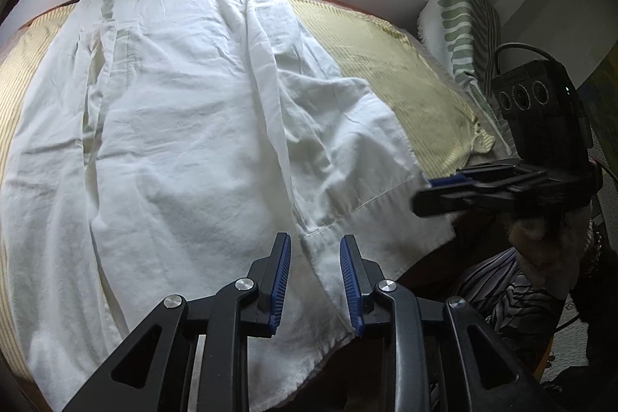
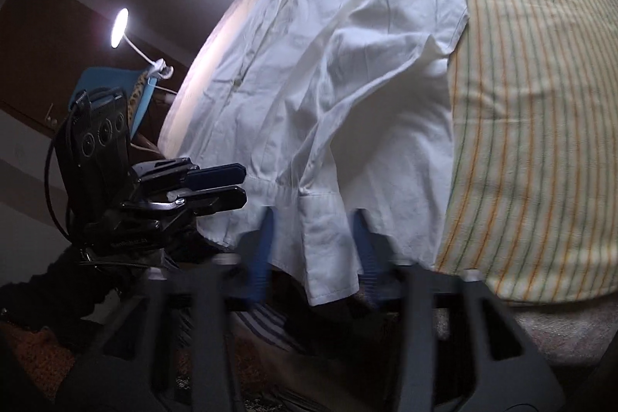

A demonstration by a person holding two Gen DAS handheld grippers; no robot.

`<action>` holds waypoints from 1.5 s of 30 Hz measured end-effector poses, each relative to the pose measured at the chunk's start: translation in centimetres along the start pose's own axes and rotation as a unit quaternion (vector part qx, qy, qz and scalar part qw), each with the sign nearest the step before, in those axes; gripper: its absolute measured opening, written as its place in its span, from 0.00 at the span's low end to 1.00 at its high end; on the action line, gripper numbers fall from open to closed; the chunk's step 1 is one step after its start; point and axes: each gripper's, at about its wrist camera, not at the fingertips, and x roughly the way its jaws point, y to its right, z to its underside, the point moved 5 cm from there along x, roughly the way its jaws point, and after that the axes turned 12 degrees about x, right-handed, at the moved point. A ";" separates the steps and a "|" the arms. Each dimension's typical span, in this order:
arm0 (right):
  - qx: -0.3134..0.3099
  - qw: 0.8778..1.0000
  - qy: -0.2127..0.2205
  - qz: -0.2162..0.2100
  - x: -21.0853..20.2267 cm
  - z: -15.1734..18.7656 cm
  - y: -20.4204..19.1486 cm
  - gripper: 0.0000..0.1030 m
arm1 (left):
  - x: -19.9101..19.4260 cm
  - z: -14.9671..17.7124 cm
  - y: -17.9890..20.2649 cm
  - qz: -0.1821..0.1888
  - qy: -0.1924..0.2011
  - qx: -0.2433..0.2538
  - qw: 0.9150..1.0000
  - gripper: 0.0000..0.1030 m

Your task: Fold small clothes

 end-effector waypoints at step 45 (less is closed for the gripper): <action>0.036 0.979 0.198 -0.036 -12.7 -14.7 7.2 0.43 | 9.5 -5.2 10.8 -0.110 0.011 0.069 0.991 0.42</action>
